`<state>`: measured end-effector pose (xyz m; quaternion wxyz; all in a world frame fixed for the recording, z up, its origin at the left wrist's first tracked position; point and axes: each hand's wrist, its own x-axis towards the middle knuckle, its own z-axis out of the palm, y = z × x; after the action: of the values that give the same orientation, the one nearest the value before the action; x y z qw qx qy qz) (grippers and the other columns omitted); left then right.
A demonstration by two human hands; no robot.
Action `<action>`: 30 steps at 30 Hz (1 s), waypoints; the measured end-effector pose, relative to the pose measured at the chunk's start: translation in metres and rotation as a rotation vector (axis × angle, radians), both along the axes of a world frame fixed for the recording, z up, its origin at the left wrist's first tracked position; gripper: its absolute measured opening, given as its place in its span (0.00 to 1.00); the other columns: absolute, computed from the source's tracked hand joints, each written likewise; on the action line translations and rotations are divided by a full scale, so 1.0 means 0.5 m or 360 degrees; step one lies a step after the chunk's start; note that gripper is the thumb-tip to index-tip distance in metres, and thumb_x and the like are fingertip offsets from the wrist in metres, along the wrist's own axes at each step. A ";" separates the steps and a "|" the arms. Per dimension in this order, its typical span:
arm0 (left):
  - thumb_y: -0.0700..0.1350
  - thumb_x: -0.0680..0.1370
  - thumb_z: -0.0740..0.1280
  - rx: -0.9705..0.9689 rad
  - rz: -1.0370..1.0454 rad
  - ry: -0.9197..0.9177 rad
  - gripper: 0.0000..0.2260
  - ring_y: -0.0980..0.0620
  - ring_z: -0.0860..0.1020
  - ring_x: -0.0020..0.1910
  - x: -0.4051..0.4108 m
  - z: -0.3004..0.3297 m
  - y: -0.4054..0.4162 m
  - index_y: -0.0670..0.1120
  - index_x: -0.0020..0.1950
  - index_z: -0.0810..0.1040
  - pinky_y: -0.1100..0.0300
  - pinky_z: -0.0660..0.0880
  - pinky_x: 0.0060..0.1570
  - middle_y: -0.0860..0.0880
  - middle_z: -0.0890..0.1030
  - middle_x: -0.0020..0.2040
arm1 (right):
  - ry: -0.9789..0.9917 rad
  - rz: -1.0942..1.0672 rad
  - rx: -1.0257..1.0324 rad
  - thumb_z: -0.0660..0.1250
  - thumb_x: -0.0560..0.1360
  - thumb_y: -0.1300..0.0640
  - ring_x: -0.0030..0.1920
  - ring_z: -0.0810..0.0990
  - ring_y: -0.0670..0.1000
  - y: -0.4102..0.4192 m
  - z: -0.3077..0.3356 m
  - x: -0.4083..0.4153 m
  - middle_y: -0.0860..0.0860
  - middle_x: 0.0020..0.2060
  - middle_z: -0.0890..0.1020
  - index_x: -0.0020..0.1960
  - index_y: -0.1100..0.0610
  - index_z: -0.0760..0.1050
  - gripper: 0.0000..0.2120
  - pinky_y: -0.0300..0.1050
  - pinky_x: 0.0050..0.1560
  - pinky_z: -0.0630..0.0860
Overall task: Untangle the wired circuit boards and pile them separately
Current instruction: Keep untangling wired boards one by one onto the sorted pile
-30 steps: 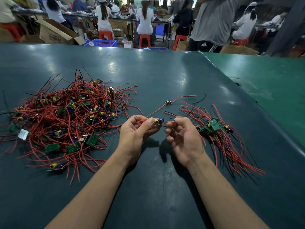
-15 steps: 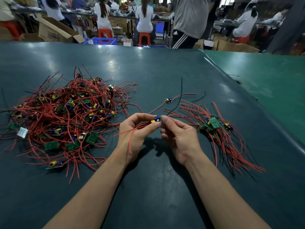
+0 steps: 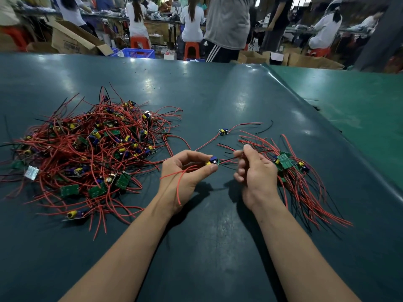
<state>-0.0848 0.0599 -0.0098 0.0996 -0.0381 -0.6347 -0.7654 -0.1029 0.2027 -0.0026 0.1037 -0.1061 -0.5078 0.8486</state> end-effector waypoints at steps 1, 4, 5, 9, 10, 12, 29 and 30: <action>0.30 0.67 0.76 0.0005 0.0002 -0.0004 0.10 0.54 0.83 0.40 0.000 0.000 -0.001 0.34 0.46 0.81 0.67 0.77 0.45 0.45 0.86 0.42 | 0.0040 -0.0074 0.0109 0.65 0.80 0.58 0.22 0.65 0.43 0.002 -0.002 0.000 0.47 0.24 0.73 0.33 0.56 0.81 0.17 0.35 0.20 0.61; 0.30 0.67 0.76 -0.0016 -0.0014 -0.0012 0.09 0.53 0.83 0.41 0.000 0.002 0.000 0.34 0.46 0.81 0.67 0.77 0.44 0.44 0.86 0.42 | 0.0108 -0.0295 0.0389 0.68 0.78 0.56 0.24 0.67 0.46 0.012 -0.010 -0.003 0.49 0.25 0.75 0.34 0.57 0.82 0.15 0.41 0.23 0.64; 0.30 0.67 0.76 -0.0029 -0.0025 -0.0013 0.09 0.53 0.84 0.41 0.001 0.002 0.000 0.34 0.46 0.81 0.67 0.77 0.44 0.43 0.86 0.43 | 0.0128 -0.0375 0.0588 0.68 0.78 0.56 0.25 0.67 0.51 0.016 -0.013 -0.004 0.52 0.26 0.74 0.34 0.59 0.81 0.15 0.46 0.25 0.67; 0.30 0.67 0.76 -0.0027 -0.0019 -0.0017 0.09 0.54 0.83 0.40 0.003 0.003 0.000 0.33 0.45 0.81 0.68 0.76 0.42 0.43 0.86 0.42 | 0.0273 -0.0533 0.1147 0.65 0.80 0.58 0.28 0.76 0.51 0.014 -0.022 0.000 0.57 0.44 0.81 0.41 0.63 0.80 0.12 0.47 0.25 0.77; 0.30 0.67 0.76 -0.0035 -0.0019 -0.0020 0.09 0.54 0.83 0.40 0.003 0.003 0.001 0.34 0.45 0.81 0.68 0.76 0.42 0.43 0.86 0.42 | 0.0268 -0.0504 0.1105 0.65 0.80 0.59 0.28 0.76 0.48 0.011 -0.021 0.001 0.56 0.47 0.82 0.46 0.62 0.82 0.10 0.44 0.23 0.76; 0.31 0.67 0.76 -0.0058 -0.0029 -0.0030 0.09 0.53 0.83 0.41 0.004 0.004 0.000 0.34 0.45 0.81 0.67 0.76 0.43 0.43 0.86 0.43 | 0.0222 -0.0438 0.0936 0.64 0.80 0.61 0.28 0.77 0.45 0.009 -0.017 0.000 0.53 0.44 0.82 0.56 0.59 0.80 0.09 0.41 0.22 0.75; 0.31 0.67 0.76 -0.0081 -0.0177 -0.0089 0.08 0.54 0.82 0.39 0.010 0.005 -0.005 0.38 0.44 0.82 0.68 0.75 0.41 0.44 0.86 0.42 | 0.0048 -0.0258 0.0353 0.58 0.84 0.53 0.20 0.64 0.45 0.035 0.005 0.000 0.49 0.21 0.67 0.44 0.58 0.78 0.16 0.34 0.20 0.58; 0.31 0.67 0.76 -0.0089 -0.0195 -0.0088 0.08 0.54 0.82 0.40 0.009 0.005 -0.006 0.38 0.44 0.82 0.68 0.75 0.41 0.44 0.86 0.42 | 0.0045 -0.0260 0.0337 0.57 0.84 0.51 0.20 0.63 0.45 0.034 0.007 0.001 0.49 0.21 0.66 0.42 0.57 0.77 0.17 0.34 0.20 0.58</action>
<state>-0.0803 0.0570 -0.0075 0.0339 -0.0584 -0.6549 -0.7527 -0.1025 0.2196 0.0009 0.1902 -0.1236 -0.5826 0.7804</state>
